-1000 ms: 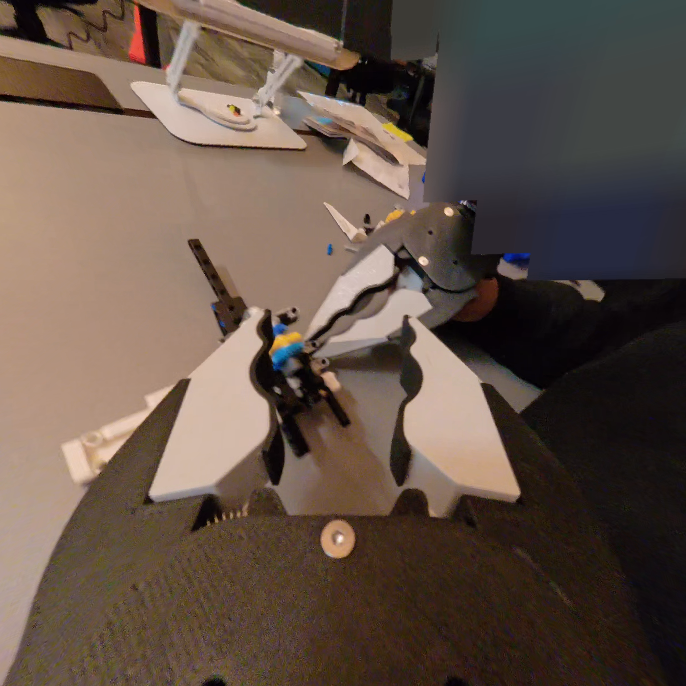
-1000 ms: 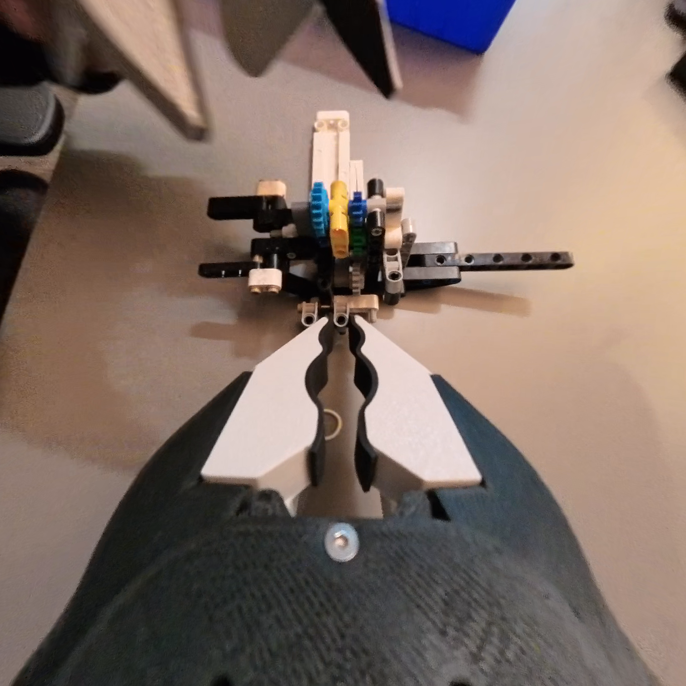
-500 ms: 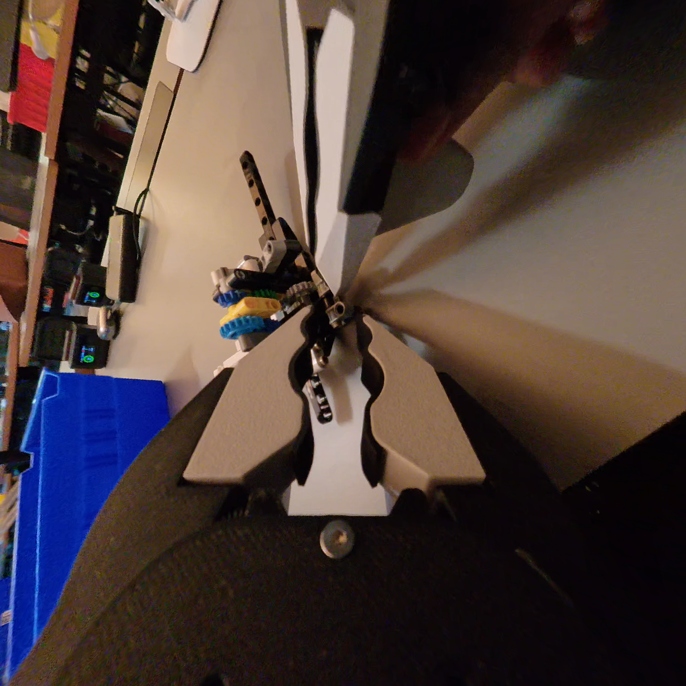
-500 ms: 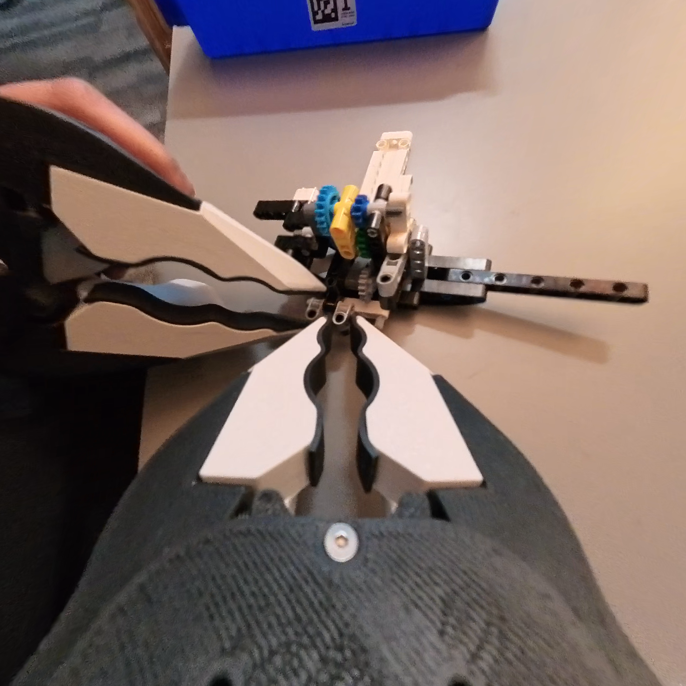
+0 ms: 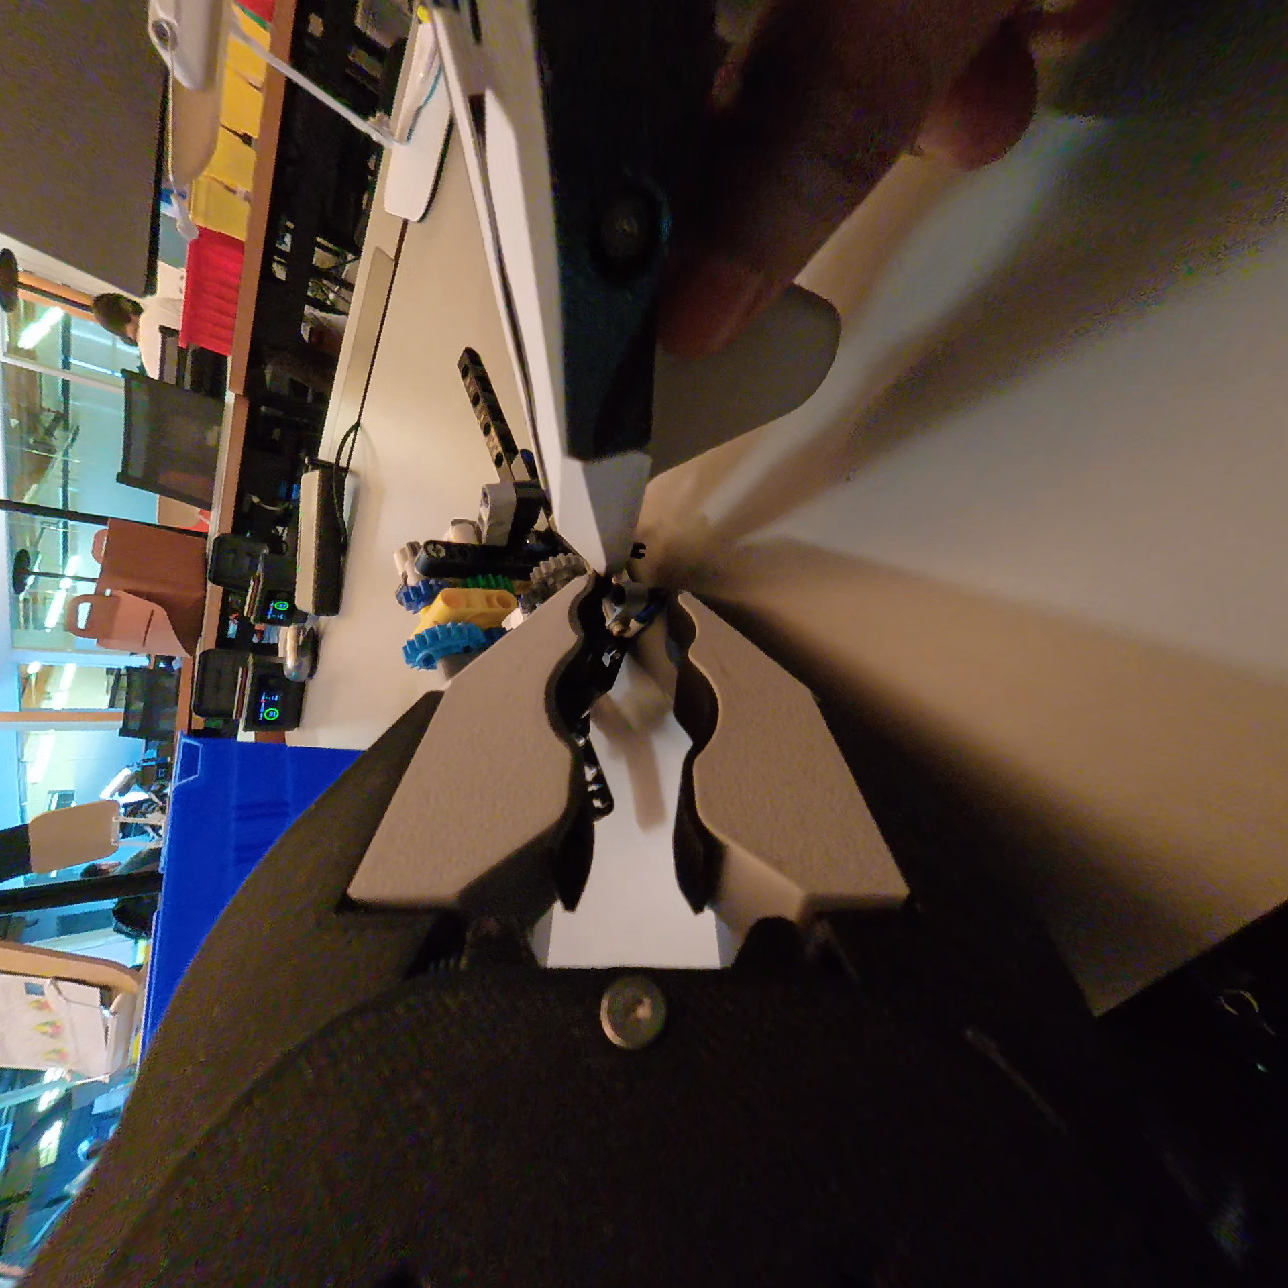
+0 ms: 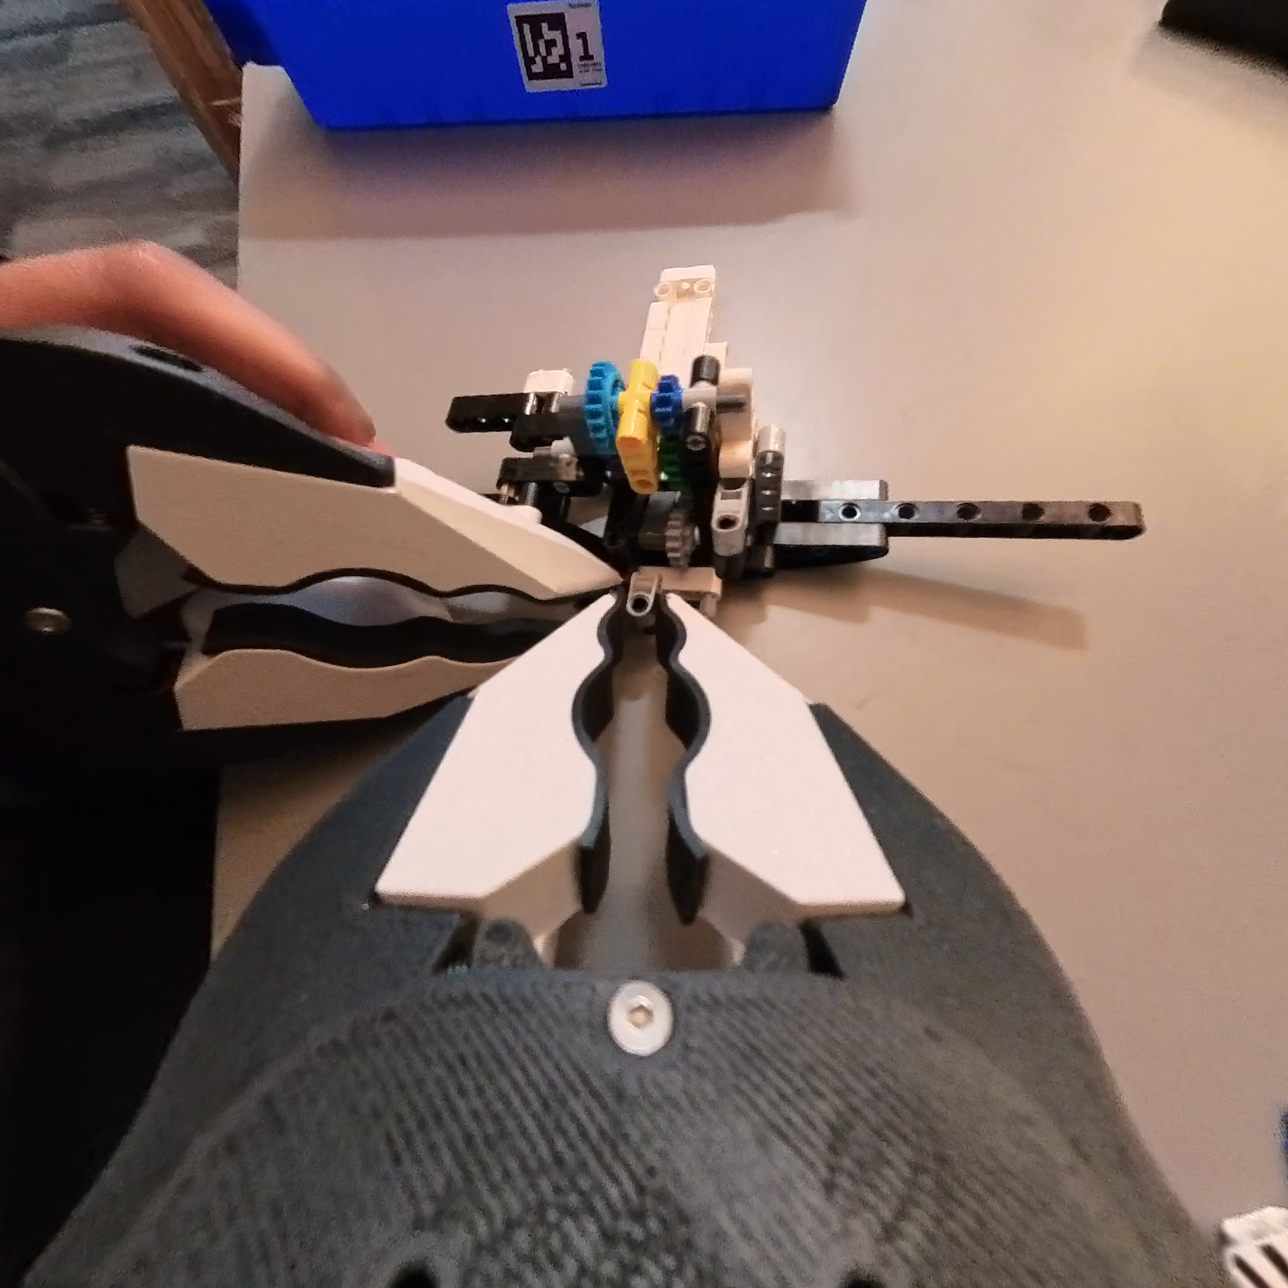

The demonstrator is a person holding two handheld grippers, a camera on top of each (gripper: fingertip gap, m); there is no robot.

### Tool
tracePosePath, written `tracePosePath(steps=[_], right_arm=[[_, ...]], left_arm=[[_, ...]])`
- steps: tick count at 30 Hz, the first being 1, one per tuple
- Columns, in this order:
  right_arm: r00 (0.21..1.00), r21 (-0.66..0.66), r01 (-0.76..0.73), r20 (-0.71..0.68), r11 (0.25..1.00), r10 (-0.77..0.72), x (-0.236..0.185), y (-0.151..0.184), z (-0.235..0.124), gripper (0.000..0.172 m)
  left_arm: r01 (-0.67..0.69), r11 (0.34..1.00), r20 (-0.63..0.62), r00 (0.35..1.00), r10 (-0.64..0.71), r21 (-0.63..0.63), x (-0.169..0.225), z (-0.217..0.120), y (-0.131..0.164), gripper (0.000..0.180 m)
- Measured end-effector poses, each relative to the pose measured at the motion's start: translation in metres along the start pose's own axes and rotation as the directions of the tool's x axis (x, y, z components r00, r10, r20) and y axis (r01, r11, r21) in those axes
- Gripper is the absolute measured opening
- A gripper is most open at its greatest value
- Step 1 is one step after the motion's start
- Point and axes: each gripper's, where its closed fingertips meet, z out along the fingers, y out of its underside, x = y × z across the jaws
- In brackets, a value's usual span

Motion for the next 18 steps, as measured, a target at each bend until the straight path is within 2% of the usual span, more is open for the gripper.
tracePosePath(steps=[6, 10, 11, 12, 14, 15, 16, 18], right_arm=[[0.986, -0.053, 0.129, -0.099, 0.990, -0.134, 0.003, 0.001, 0.003, 0.006], [0.995, -0.031, 0.063, -0.070, 0.998, -0.065, 0.004, 0.001, 0.003, 0.005], [0.995, -0.029, 0.054, -0.077, 0.998, -0.056, 0.005, 0.001, 0.003, 0.005], [0.990, -0.039, 0.068, -0.121, 0.997, -0.073, 0.009, 0.002, 0.003, 0.005], [0.923, -0.117, 0.176, -0.327, 0.978, -0.205, 0.037, 0.003, -0.005, 0.006], [0.911, -0.138, 0.181, -0.350, 0.974, -0.219, 0.045, 0.004, -0.007, 0.005], [0.942, -0.103, 0.133, -0.297, 0.986, -0.159, 0.043, 0.002, -0.006, 0.006], [0.985, -0.003, -0.005, -0.173, 1.000, 0.004, 0.036, -0.003, -0.008, 0.006]], left_arm=[[-0.003, 1.000, 0.001, 1.000, 0.003, -0.002, 0.000, 0.001, 0.001, 0.016], [0.004, 1.000, -0.003, 1.000, -0.004, 0.002, 0.001, 0.000, 0.000, 0.015], [0.012, 1.000, 0.008, 1.000, -0.012, 0.002, -0.001, 0.000, 0.000, 0.008], [0.013, 1.000, -0.016, 1.000, -0.013, 0.028, 0.002, -0.003, -0.005, 0.000], [0.075, 0.995, -0.106, 0.992, -0.069, 0.059, 0.022, -0.008, -0.012, 0.000], [0.033, 0.997, -0.067, 0.997, -0.028, 0.070, 0.023, -0.010, -0.011, 0.000], [0.006, 0.998, -0.027, 1.000, -0.005, 0.055, 0.020, -0.011, -0.008, 0.000], [0.074, 0.996, -0.024, 0.997, -0.073, 0.040, 0.013, -0.010, -0.005, 0.000]])
